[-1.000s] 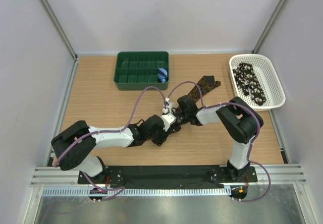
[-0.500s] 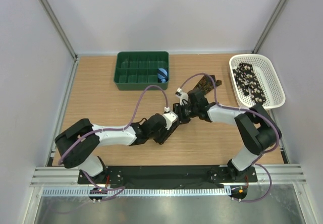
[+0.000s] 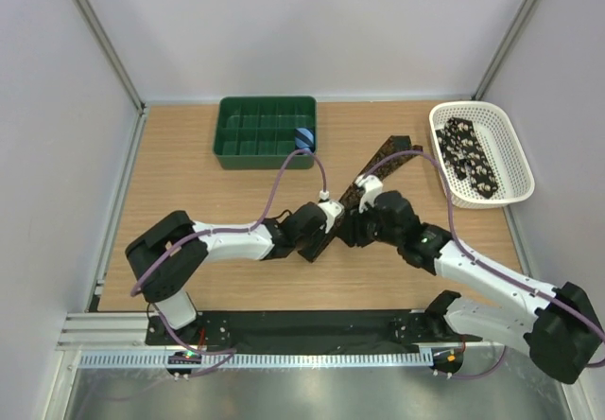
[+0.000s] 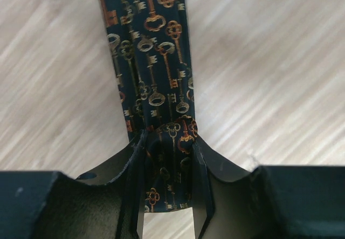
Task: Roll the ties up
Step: Roll the tie
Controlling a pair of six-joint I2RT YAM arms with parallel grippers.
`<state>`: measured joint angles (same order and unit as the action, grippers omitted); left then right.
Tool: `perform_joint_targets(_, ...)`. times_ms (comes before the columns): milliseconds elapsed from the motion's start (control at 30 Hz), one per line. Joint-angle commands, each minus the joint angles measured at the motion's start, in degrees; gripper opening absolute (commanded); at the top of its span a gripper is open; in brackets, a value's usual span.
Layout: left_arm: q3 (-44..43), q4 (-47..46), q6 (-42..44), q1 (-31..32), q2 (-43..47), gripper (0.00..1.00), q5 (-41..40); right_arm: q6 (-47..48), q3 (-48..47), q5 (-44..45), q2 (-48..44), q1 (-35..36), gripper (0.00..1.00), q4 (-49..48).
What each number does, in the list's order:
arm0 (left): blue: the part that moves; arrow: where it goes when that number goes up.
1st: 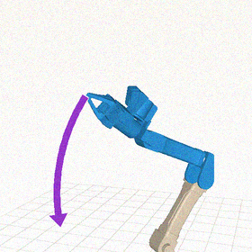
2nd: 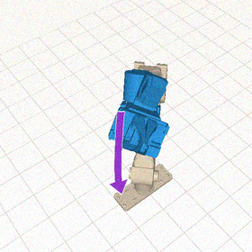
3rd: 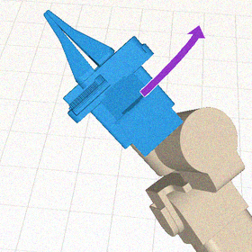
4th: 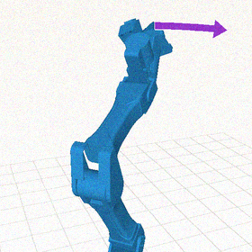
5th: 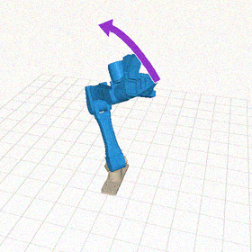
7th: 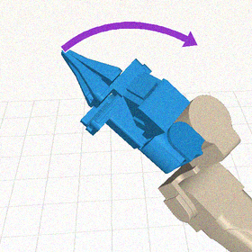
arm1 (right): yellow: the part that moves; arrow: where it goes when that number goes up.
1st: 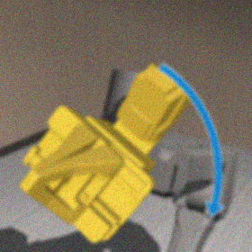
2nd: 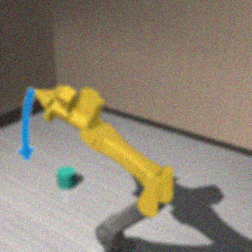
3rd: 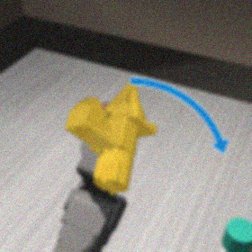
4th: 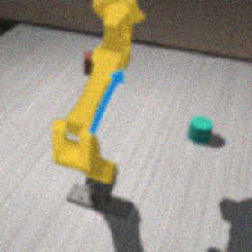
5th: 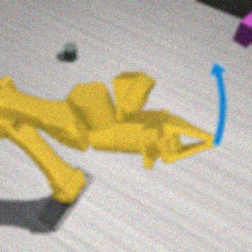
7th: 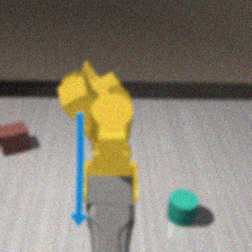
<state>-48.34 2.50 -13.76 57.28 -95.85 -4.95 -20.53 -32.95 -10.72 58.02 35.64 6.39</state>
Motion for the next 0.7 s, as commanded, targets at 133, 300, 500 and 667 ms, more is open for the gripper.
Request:
perform_joint_targets(133,-4.3,8.7,0.7,-5.6,-6.5,0.31,-0.8,5.6,-1.2,23.9,-1.0,21.7,0.38,4.2)
perform_joint_targets(300,-8.0,10.4,1.9,-6.7,-9.9,0.31,1.1,7.1,1.3,32.6,-1.2,30.4,0.38,-0.2)
perform_joint_targets(500,-9.1,11.9,2.5,-7.5,-10.5,0.31,1.8,14.0,-5.4,47.2,13.7,44.2,0.39,1.9)
perform_joint_targets(667,-9.8,14.0,2.5,-7.4,-9.9,0.31,2.8,18.6,-19.0,57.2,31.9,51.6,0.4,8.9)
